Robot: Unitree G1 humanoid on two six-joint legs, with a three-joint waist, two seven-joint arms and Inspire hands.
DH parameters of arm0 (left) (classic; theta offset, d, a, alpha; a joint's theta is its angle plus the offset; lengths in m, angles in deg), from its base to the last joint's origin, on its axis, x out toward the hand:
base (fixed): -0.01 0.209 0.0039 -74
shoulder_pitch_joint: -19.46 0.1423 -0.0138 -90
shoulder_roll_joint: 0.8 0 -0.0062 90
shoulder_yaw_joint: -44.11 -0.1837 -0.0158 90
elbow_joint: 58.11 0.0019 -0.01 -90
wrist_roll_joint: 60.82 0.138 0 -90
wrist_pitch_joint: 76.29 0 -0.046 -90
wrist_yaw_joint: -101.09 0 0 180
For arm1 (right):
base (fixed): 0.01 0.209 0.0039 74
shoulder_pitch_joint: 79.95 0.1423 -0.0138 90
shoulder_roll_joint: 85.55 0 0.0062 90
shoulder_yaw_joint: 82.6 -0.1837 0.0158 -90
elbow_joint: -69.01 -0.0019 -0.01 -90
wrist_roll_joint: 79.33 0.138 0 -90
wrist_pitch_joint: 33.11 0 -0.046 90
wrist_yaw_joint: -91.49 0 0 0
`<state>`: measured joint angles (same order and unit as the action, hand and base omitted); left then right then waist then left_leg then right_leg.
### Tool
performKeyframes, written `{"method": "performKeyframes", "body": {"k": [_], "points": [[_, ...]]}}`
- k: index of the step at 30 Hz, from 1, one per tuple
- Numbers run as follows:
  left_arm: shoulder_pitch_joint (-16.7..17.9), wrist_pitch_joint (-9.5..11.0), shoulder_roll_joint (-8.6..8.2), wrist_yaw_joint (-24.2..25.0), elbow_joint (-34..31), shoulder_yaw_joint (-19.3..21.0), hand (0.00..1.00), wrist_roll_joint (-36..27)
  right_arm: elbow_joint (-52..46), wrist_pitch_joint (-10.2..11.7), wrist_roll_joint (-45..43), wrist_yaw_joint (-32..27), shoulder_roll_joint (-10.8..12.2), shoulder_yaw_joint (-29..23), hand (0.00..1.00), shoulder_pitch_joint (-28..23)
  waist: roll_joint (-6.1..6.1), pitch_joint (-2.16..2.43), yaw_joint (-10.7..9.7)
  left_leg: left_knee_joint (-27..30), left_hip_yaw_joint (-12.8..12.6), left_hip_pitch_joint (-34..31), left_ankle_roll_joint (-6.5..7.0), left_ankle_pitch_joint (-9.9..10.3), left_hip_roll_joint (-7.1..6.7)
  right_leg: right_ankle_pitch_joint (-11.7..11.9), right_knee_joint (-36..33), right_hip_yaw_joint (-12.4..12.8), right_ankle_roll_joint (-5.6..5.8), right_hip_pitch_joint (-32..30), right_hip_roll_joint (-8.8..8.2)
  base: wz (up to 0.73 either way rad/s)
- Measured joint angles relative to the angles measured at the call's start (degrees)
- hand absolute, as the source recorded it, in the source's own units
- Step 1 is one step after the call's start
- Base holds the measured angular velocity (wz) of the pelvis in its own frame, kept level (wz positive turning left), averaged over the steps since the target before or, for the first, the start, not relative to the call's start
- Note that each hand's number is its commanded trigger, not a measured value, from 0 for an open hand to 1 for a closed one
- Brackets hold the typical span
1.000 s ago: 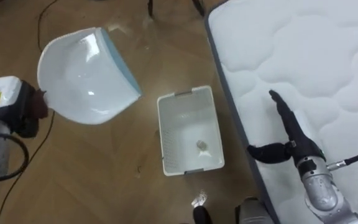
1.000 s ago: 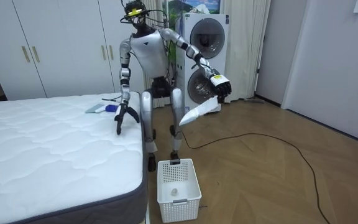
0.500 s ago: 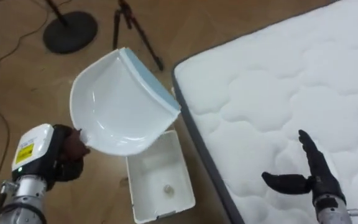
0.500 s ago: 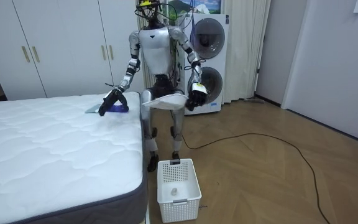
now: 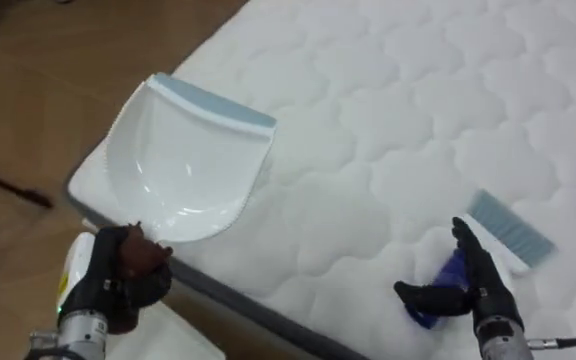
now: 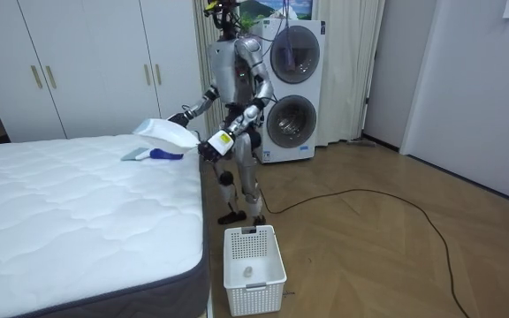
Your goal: Clean bed
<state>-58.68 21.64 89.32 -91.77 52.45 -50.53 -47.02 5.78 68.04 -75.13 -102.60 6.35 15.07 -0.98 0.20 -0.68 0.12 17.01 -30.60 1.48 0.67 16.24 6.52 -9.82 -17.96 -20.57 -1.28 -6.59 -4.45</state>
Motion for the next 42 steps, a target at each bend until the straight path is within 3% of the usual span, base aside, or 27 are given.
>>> {"method": "performKeyframes", "body": {"k": [1,4,6,7,9,10,11,12,13,15,17,19,23,25,28,30,32,34,36,38,41,42], "points": [[-0.38,0.03,-0.15,0.29,0.60,-0.30,1.00,-0.90,0.00,0.00,0.16,0.45,0.00,-0.03,0.00,-0.20,-0.03,0.02,-1.25,0.46,-0.21,0.27,-0.33,-0.03,0.50,0.16,0.21,0.03,-0.28,0.19,0.45,-0.16],[-0.78,-0.05,-0.75,1.00,2.34,-1.07,1.00,-3.00,0.38,0.01,0.23,1.30,0.04,-0.03,0.00,-0.40,-0.08,0.01,-1.88,0.79,-1.11,1.02,-0.81,-0.26,1.05,0.32,0.08,0.99,-1.04,-0.20,1.18,-0.33],[0.80,-0.06,-1.54,1.43,2.73,-1.11,1.00,-3.16,1.53,-0.02,-0.09,2.58,0.14,-0.01,0.00,-0.27,0.05,0.15,-1.03,0.88,-0.17,2.27,-1.25,-0.12,1.15,-0.13,-0.65,4.38,-2.09,-1.35,2.40,-0.84],[1.45,-0.07,-1.72,1.58,2.74,-0.94,1.00,-3.15,1.61,-0.04,-0.33,2.88,0.21,-0.04,0.00,-0.26,0.02,0.17,-0.93,1.04,1.33,2.47,-1.51,0.03,1.00,-0.29,-1.06,5.57,-2.34,-1.59,2.80,-0.94],[3.05,-0.84,-2.55,3.00,3.54,0.08,1.00,-3.13,1.76,-0.13,-2.33,4.16,0.27,-0.07,0.00,-0.34,0.15,0.17,-0.46,2.66,10.25,3.10,-1.59,0.09,-0.20,-1.07,-2.99,11.80,-3.09,-2.46,4.99,-1.05],[3.25,-1.00,-2.66,3.33,3.88,0.13,0.91,-3.14,1.83,-0.14,-2.59,4.51,0.21,-0.06,0.00,-0.37,0.10,0.21,-0.21,3.39,12.70,3.12,-1.58,0.09,-0.47,-1.05,-3.26,13.55,-3.31,-2.33,5.59,-1.31],[3.46,-0.94,-2.74,3.73,4.72,0.13,0.70,-3.20,2.07,-0.19,-2.82,5.05,0.20,-0.03,0.00,-0.27,0.07,0.15,0.34,5.13,17.87,2.69,-1.63,0.14,-1.29,-0.92,-3.92,17.21,-3.82,-2.15,6.78,-1.24],[4.03,-0.93,-2.97,3.79,5.04,0.19,0.04,-3.20,2.13,-0.55,-2.95,5.23,0.21,-0.07,0.00,-0.37,0.05,0.21,0.27,5.28,21.98,1.98,-2.03,0.35,-2.13,-0.84,-3.95,19.47,-3.94,-1.98,7.52,-1.36],[4.17,-0.89,-3.32,3.83,5.03,0.19,0.00,-3.24,2.45,-0.81,-3.36,5.12,0.16,-0.34,0.00,-0.48,0.07,0.18,0.06,3.50,24.23,0.84,-2.30,0.15,-3.12,-0.71,-4.07,21.59,-4.04,-1.93,8.17,-0.99],[4.15,-0.35,-3.59,3.81,4.94,0.34,0.00,-3.30,3.54,-0.97,-4.74,5.22,0.47,-0.74,0.00,-0.52,0.10,0.33,0.21,0.76,26.35,-1.32,-2.13,-0.89,-4.10,-0.45,-4.66,24.50,-3.96,-2.13,9.34,-0.94],[4.21,-0.10,-3.66,3.52,4.94,0.91,0.00,-3.26,3.78,-1.14,-7.59,5.64,0.88,-0.75,0.00,-1.07,0.00,1.03,-0.08,0.14,27.44,-0.53,-2.02,-0.82,-4.11,-0.51,-4.81,25.36,-3.92,-2.09,9.83,-0.74],[3.62,0.62,-3.70,3.54,5.14,1.05,0.00,-3.66,4.03,-1.14,-9.51,5.61,0.88,-1.07,0.00,-1.69,0.55,0.82,-1.04,-1.60,26.27,0.90,-1.99,-0.78,-4.18,-0.01,-3.73,25.91,-4.15,-1.31,10.38,-0.29],[3.70,1.10,-4.02,3.66,7.49,0.32,0.00,-5.42,4.77,-1.06,-9.51,5.50,0.90,-1.80,0.00,-2.19,0.08,0.64,-1.49,-3.09,26.23,3.27,-2.01,-0.84,-3.72,0.51,-1.20,26.61,-4.28,0.89,10.97,-0.07],[3.68,1.15,-4.05,3.68,9.09,-0.08,0.00,-6.30,6.63,-0.75,-9.35,5.43,0.97,-2.14,0.00,-1.95,-0.16,0.41,-1.33,-3.73,25.96,3.99,-1.96,-0.89,-3.68,0.53,-0.34,26.67,-4.24,1.64,10.98,0.00],[4.06,1.18,-3.95,3.69,12.99,0.24,0.00,-7.58,10.52,-0.64,-9.41,5.33,1.29,-2.19,0.00,-1.95,-0.46,0.45,-1.21,-4.71,25.87,4.26,-1.88,-0.95,-3.71,0.49,0.45,26.43,-4.13,1.85,10.96,-0.02],[4.05,1.17,-4.07,3.74,16.04,0.24,0.00,-8.74,14.05,-0.78,-10.05,5.37,1.73,-2.37,0.00,-1.76,-0.46,0.46,-1.14,-5.34,25.92,4.24,-1.88,-0.95,-3.70,0.49,1.03,24.32,-4.13,1.86,10.56,0.00],[3.53,1.28,-4.13,4.51,19.43,0.43,0.00,-9.39,16.60,-0.75,-10.78,5.50,2.41,-2.78,0.00,-1.66,-0.45,0.45,-1.14,-5.61,25.98,4.33,-1.87,-0.96,-3.63,0.50,1.87,23.97,-4.12,2.39,10.53,0.04],[2.71,1.17,-4.24,5.18,25.56,0.48,0.00,-11.28,20.64,-1.38,-10.74,5.57,2.99,-2.60,0.00,-1.68,-0.51,0.55,-1.13,-6.31,25.90,5.57,-1.87,-0.95,-3.39,0.57,3.50,23.70,-4.09,4.28,10.62,0.08],[3.01,2.06,-4.49,5.24,27.53,0.54,0.00,-13.73,22.39,-2.20,-10.78,5.51,2.98,-2.75,0.00,-1.93,-0.55,0.52,-0.99,-6.68,25.89,6.32,-1.87,-0.95,-3.32,0.58,4.46,23.65,-4.07,5.37,10.64,0.02],[2.34,2.72,-4.76,5.70,29.82,1.49,0.00,-14.82,25.39,-2.50,-10.86,5.50,3.00,-2.79,0.00,-1.43,-0.51,0.65,-0.87,-6.77,25.82,6.82,-1.87,-0.96,-3.32,0.59,5.37,23.61,-4.06,5.66,10.63,0.00],[2.14,3.18,-5.26,6.50,31.80,4.76,0.00,-14.82,29.38,-2.85,-11.02,5.53,3.00,-2.83,0.00,-1.61,-0.64,1.25,0.46,-7.52,25.26,7.67,-1.87,-0.96,-3.14,0.60,5.47,23.72,-4.07,6.72,10.86,-0.14],[2.18,3.19,-5.38,7.11,32.54,6.17,0.00,-14.86,30.82,-3.32,-11.00,5.54,2.99,-2.99,0.00,-1.59,-0.06,1.10,0.63,-7.59,25.25,8.15,-1.87,-0.96,-3.12,0.60,5.47,23.55,-4.08,7.19,10.87,-0.09]]}}
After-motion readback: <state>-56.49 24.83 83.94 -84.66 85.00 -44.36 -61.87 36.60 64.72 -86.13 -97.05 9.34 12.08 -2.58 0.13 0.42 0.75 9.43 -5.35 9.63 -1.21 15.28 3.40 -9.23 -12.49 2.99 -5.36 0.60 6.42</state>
